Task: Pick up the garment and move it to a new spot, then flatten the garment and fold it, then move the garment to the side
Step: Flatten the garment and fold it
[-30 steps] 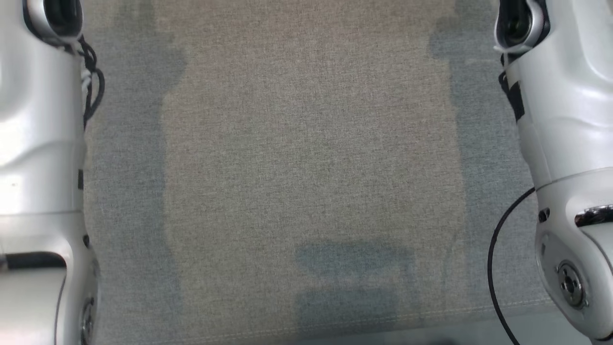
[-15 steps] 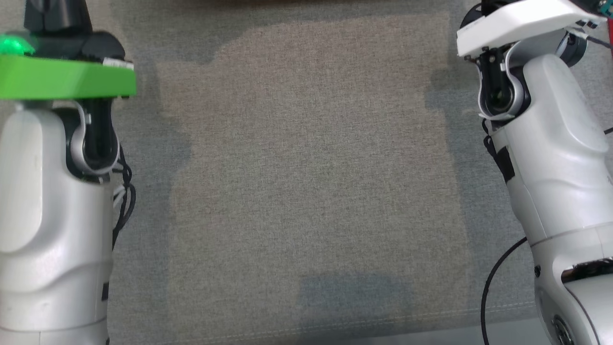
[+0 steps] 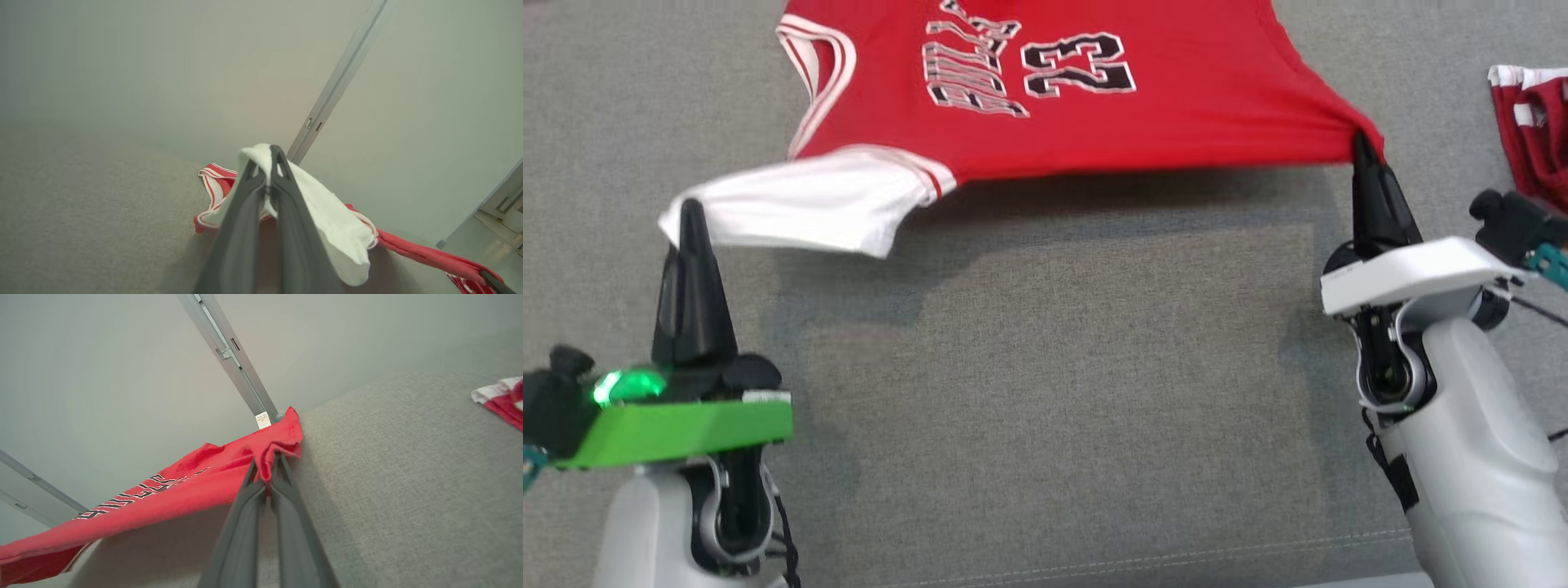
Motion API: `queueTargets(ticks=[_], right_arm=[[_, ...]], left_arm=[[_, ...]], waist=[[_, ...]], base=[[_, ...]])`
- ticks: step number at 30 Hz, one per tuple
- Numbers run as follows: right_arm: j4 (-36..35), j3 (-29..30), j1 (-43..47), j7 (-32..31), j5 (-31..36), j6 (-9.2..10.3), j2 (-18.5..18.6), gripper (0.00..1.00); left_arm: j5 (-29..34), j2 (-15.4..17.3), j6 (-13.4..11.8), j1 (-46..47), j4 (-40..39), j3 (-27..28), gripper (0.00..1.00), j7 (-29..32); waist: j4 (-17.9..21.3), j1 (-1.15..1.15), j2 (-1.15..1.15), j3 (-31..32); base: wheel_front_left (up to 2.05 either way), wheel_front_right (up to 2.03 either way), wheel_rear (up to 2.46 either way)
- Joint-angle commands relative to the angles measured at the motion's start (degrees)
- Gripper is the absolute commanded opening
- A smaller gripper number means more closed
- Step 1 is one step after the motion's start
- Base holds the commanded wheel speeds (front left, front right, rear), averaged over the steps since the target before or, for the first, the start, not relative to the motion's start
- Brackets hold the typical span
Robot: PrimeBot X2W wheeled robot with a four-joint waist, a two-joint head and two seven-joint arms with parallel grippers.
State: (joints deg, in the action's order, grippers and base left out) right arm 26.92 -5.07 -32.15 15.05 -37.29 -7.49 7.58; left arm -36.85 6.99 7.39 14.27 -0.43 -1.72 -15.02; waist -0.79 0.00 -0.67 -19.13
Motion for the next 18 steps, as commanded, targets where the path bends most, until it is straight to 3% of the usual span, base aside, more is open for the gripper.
queueTargets(ticks=[1,8,18], right_arm=[[-0.78,0.74,2.03,0.16,-0.40,0.01,-0.31,0.00],[-5.15,3.72,12.78,0.16,1.32,0.04,-2.58,0.00],[-5.52,5.57,24.86,0.16,2.94,0.04,-4.34,0.00]], left_arm=[[-0.35,-0.42,0.12,-1.85,-0.20,0.95,0.00,-0.17],[-0.16,-3.31,0.12,-11.97,2.89,1.51,0.00,-0.17],[-0.44,-3.54,0.11,-18.54,12.24,-0.37,0.00,-0.18]], waist=[[-0.30,0.00,0.67,2.24],[-1.05,0.00,0.67,6.30],[-1.53,0.00,0.67,13.20]], base=[[0.00,0.00,0.00],[0.00,0.00,0.00],[0.00,0.00,0.00]])
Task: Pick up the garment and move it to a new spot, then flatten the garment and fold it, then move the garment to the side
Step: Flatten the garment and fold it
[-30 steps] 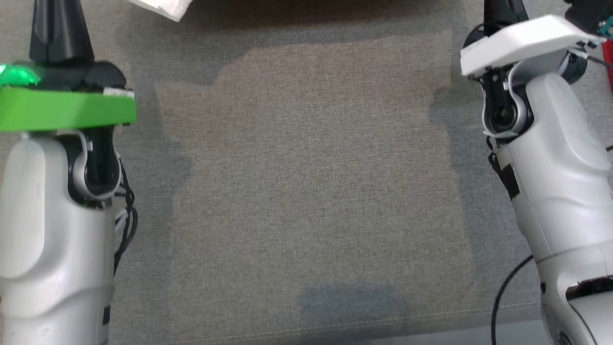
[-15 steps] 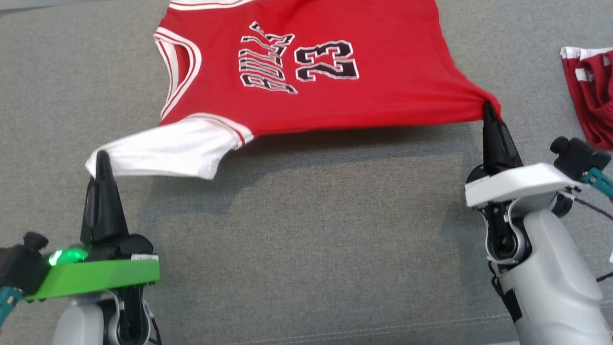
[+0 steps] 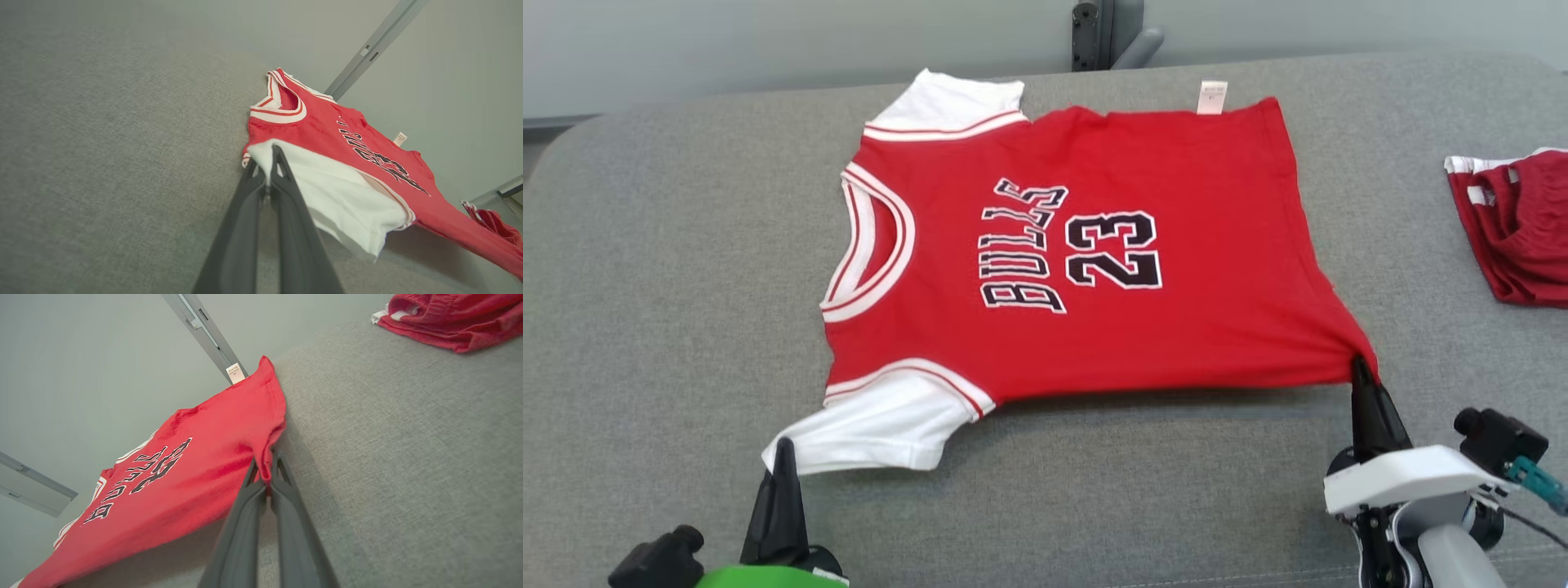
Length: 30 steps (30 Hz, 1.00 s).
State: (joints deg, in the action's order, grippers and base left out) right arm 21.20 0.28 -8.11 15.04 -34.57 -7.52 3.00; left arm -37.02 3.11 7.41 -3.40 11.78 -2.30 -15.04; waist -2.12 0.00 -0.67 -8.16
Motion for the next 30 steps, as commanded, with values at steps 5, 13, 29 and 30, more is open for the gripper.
queueTargets(ticks=[5,13,29,30], right_arm=[[0.42,-0.25,5.10,0.17,-1.29,0.07,0.06,0.00],[0.04,-1.42,10.10,0.18,-3.69,0.08,0.06,0.00],[2.65,-2.23,9.96,0.17,-4.68,0.07,0.02,0.00],[2.89,-2.38,9.87,0.17,-4.87,0.07,0.01,0.00]], left_arm=[[-1.40,1.19,0.02,-4.13,2.72,-0.68,0.00,-0.16],[-3.19,1.77,0.03,-8.33,2.74,-1.16,0.00,-0.17],[-4.53,2.93,0.03,-8.78,-1.55,-4.36,0.00,-0.16],[-4.81,2.97,0.03,-8.30,-1.82,-4.55,0.00,-0.16]], waist=[[0.12,0.00,0.67,5.04],[0.64,0.00,0.67,7.15],[0.29,0.00,0.67,8.27],[0.28,0.00,0.67,8.31]], base=[[0.00,0.00,0.00],[0.00,0.00,0.00],[0.00,0.00,0.00],[0.00,0.00,0.00]])
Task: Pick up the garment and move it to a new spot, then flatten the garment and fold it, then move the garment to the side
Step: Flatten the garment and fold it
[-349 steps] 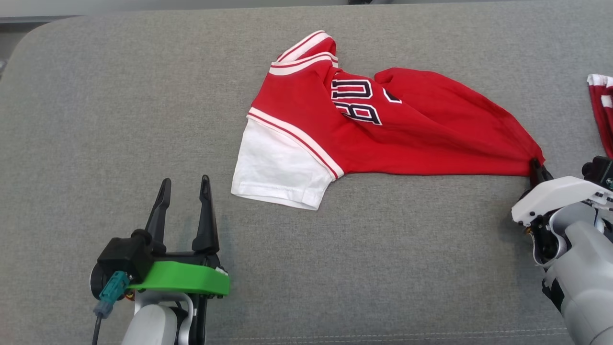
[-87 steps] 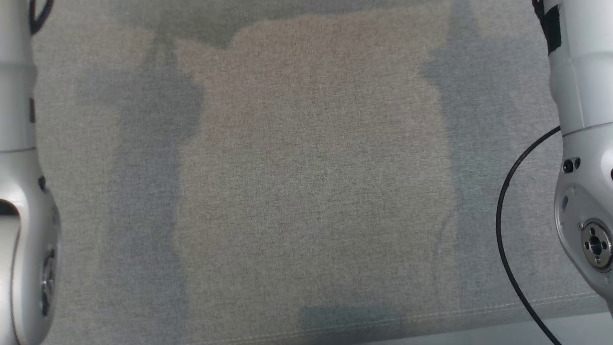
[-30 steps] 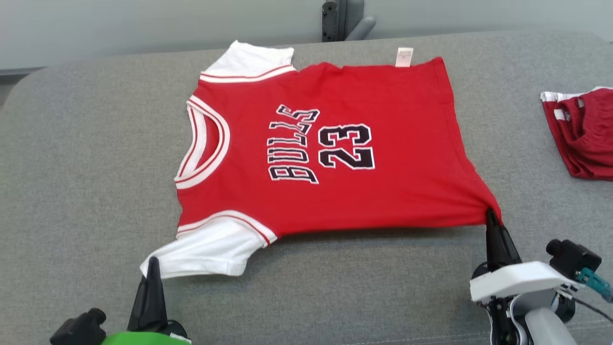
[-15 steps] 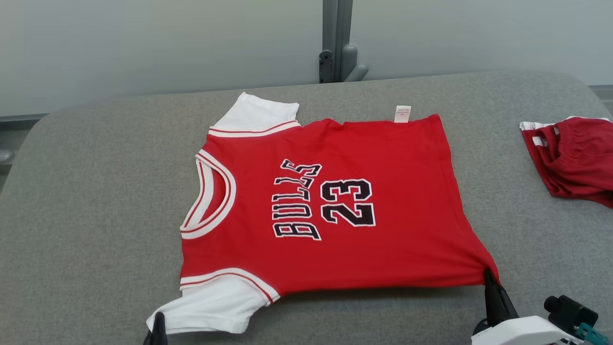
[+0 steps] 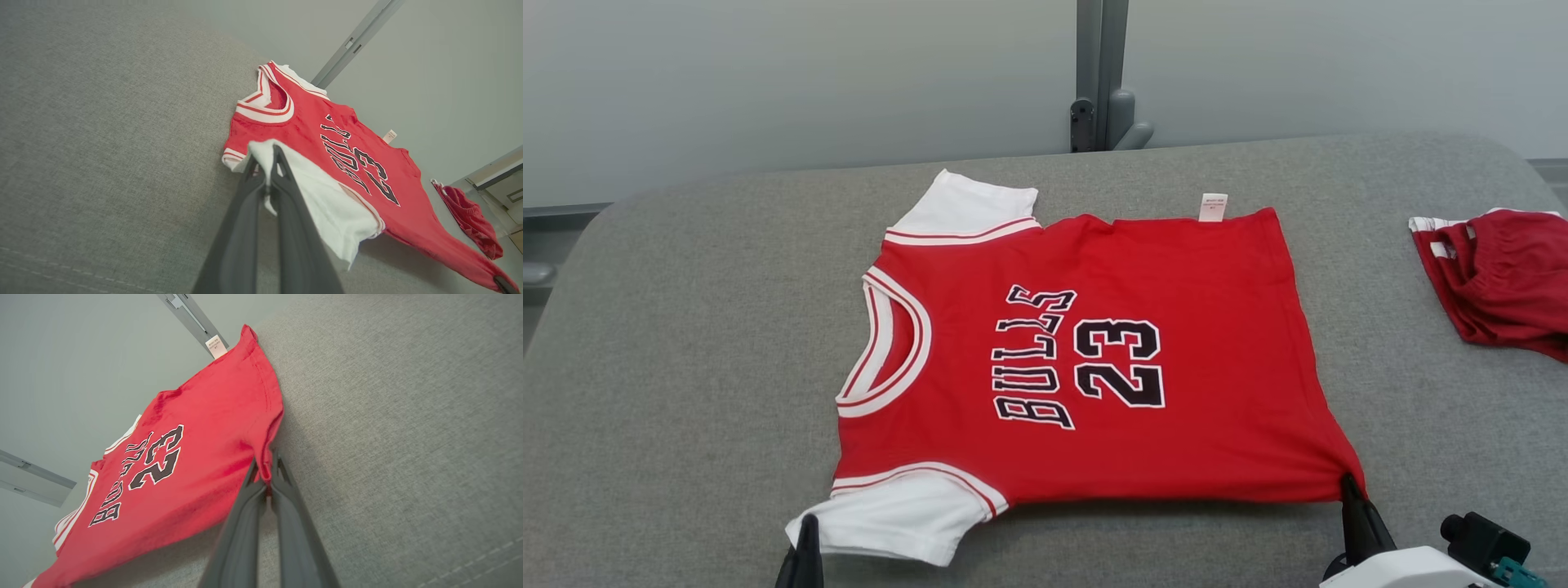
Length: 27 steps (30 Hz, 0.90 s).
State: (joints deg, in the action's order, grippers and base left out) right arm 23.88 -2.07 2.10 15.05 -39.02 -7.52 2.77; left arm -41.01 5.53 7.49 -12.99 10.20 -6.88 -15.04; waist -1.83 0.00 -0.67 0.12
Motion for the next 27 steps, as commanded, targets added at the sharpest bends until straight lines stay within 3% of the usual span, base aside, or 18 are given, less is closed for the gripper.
queueTargets(ticks=[1,9,18,27], right_arm=[[0.49,-0.27,-0.48,0.16,-0.90,0.07,0.25,0.00],[1.57,-2.55,-3.49,0.16,-7.83,0.05,0.20,0.00],[2.87,-3.86,-11.10,0.16,-15.59,0.05,0.21,0.00],[11.47,-3.50,-21.53,0.16,-16.08,0.05,0.22,0.00]], left_arm=[[-1.09,0.49,-0.05,1.74,-0.48,-0.11,0.00,-0.16],[-3.53,1.08,-0.05,9.92,0.18,-2.50,0.00,-0.16],[-2.06,0.33,-0.05,24.86,8.75,-3.25,0.00,-0.16],[0.49,-0.90,-0.05,36.63,18.11,-3.30,0.00,-0.16]], waist=[[-0.02,0.00,0.67,0.07],[0.37,0.00,0.67,-0.61],[1.95,0.00,0.67,-5.11],[3.32,0.00,0.67,-11.01]], base=[[0.00,0.00,0.00],[0.00,0.00,0.00],[0.00,0.00,0.00],[0.00,0.00,0.00]])
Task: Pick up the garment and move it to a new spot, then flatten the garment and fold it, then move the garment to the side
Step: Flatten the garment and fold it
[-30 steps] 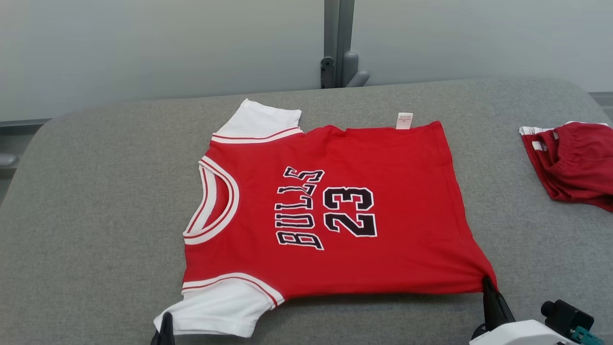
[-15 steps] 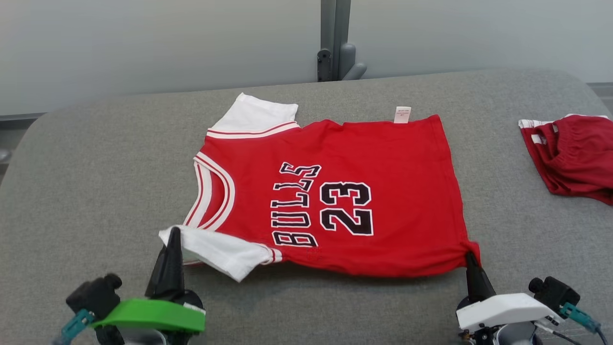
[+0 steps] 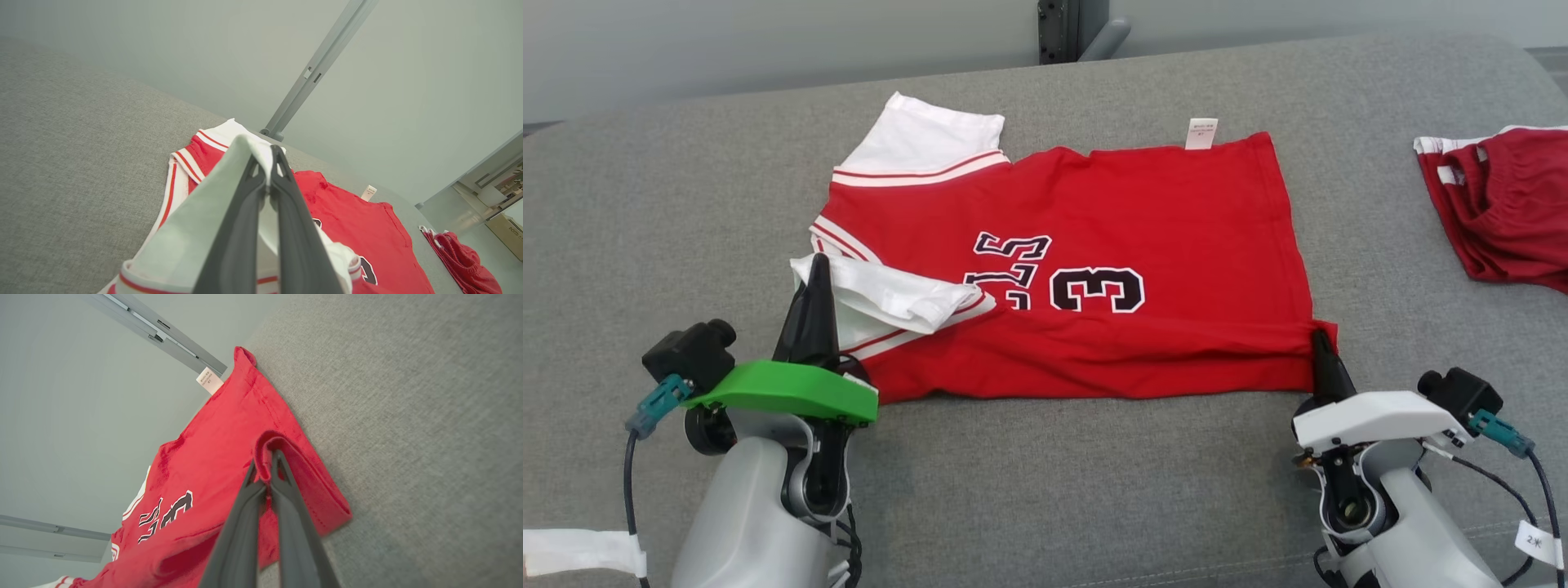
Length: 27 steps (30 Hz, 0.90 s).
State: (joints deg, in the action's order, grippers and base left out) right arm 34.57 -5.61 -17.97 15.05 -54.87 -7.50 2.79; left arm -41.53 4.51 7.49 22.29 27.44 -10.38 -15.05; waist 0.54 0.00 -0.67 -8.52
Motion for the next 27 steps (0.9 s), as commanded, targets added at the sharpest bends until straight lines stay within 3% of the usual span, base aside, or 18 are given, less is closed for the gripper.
queueTargets(ticks=[1,13,14,15,16,17,18,19,20,27], right_arm=[[2.06,-0.05,-2.62,0.16,0.09,0.02,0.22,0.00],[11.48,-1.93,-11.74,0.16,0.91,0.02,0.23,0.03],[11.71,-2.16,-12.14,0.16,0.74,0.02,0.21,0.31],[11.59,-2.44,-12.47,0.15,0.61,0.02,0.20,0.51],[11.38,-2.75,-12.67,0.16,0.23,0.02,0.21,1.00],[11.13,-2.92,-12.81,0.16,0.08,0.02,0.23,1.00],[10.71,-3.18,-12.97,0.16,0.04,0.02,0.23,1.00],[10.30,-3.29,-13.02,0.16,-0.14,0.02,0.22,1.00],[9.86,-3.08,-13.07,0.15,-0.15,0.02,0.23,1.00],[4.18,-1.64,-12.00,0.15,0.98,0.02,0.20,1.00]], left_arm=[[1.29,0.06,-0.05,2.28,1.94,0.27,0.00,-0.14],[2.87,-0.58,-0.05,6.29,8.22,2.20,0.00,-0.14],[3.21,-0.63,-0.05,6.39,8.57,2.45,0.00,-0.14],[3.36,-0.69,-0.05,6.50,8.80,2.80,0.00,-0.15],[3.40,-0.79,-0.05,6.54,9.01,3.07,0.00,-0.15],[3.44,-0.89,-0.05,6.58,9.13,3.23,0.00,-0.15],[3.30,-0.96,-0.05,6.58,9.38,3.49,0.27,-0.14],[3.27,-0.96,-0.05,6.61,9.56,3.63,0.71,-0.14],[3.37,-0.99,-0.05,6.66,9.67,3.75,1.00,-0.15],[3.49,-1.34,-0.05,6.63,8.31,3.86,1.00,-0.14]], waist=[[1.12,0.00,0.67,-2.87],[1.48,0.00,0.67,-4.89],[1.39,0.00,0.67,-4.86],[1.33,0.00,0.67,-4.84],[1.28,0.00,0.67,-4.81],[1.24,0.00,0.67,-4.77],[1.21,0.00,0.67,-4.72],[1.17,0.00,0.67,-4.67],[1.15,0.00,0.67,-4.62],[1.03,0.00,0.67,-4.39]], base=[[0.00,0.00,0.00],[0.00,0.00,0.00],[0.00,0.00,0.00],[0.00,0.00,0.00],[0.00,0.00,0.00],[0.00,0.00,0.00],[0.00,0.00,0.00],[0.00,0.00,0.00],[0.00,0.00,0.00],[0.00,0.00,0.00]])
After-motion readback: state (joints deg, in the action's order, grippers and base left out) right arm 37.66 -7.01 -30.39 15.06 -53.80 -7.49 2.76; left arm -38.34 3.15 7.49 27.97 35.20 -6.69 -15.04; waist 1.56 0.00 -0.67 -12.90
